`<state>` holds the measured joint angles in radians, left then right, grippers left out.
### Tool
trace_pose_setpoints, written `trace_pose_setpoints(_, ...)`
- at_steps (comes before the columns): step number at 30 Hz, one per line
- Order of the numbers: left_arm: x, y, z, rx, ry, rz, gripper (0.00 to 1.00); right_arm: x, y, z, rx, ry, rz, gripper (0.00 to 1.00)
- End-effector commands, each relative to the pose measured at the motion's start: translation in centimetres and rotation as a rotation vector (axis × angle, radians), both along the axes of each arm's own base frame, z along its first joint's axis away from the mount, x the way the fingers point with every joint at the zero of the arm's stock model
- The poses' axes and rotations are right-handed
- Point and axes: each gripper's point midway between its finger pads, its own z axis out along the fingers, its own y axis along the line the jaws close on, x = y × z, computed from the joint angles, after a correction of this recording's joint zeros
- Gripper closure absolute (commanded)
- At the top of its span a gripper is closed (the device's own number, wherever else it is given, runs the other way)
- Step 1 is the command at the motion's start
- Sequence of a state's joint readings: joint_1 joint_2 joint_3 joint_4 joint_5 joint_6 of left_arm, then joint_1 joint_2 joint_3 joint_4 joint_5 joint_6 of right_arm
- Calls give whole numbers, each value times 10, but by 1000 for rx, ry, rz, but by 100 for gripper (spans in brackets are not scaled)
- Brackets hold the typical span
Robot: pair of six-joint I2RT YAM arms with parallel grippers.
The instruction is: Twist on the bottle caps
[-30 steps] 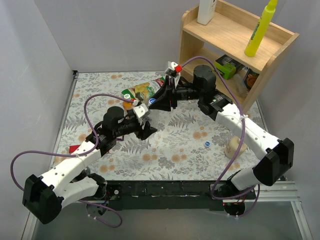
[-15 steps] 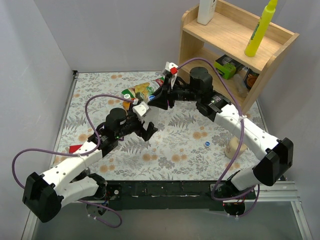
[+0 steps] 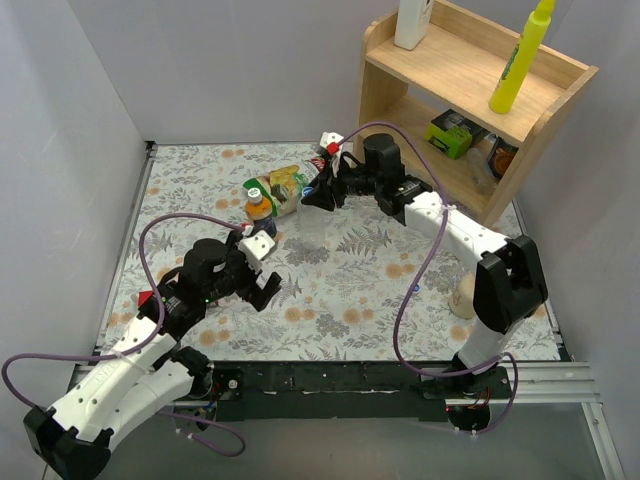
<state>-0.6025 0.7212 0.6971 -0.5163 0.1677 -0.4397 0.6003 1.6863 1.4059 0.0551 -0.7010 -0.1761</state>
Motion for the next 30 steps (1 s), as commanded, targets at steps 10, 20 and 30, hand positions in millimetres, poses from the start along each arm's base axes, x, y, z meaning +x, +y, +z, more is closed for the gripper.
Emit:
trace_pose_setpoints(10, -8, 14, -13, 14, 78, -12, 2, 30, 13, 2, 67, -112, -6, 79)
trace_pose_setpoints(20, -7, 15, -18, 9, 85, -18, 2, 26, 12, -22, 37, -77, 13, 70)
trace_pose_setpoints(30, -7, 14, -20, 6, 93, -26, 2, 30, 10, -37, 15, -44, -19, 55)
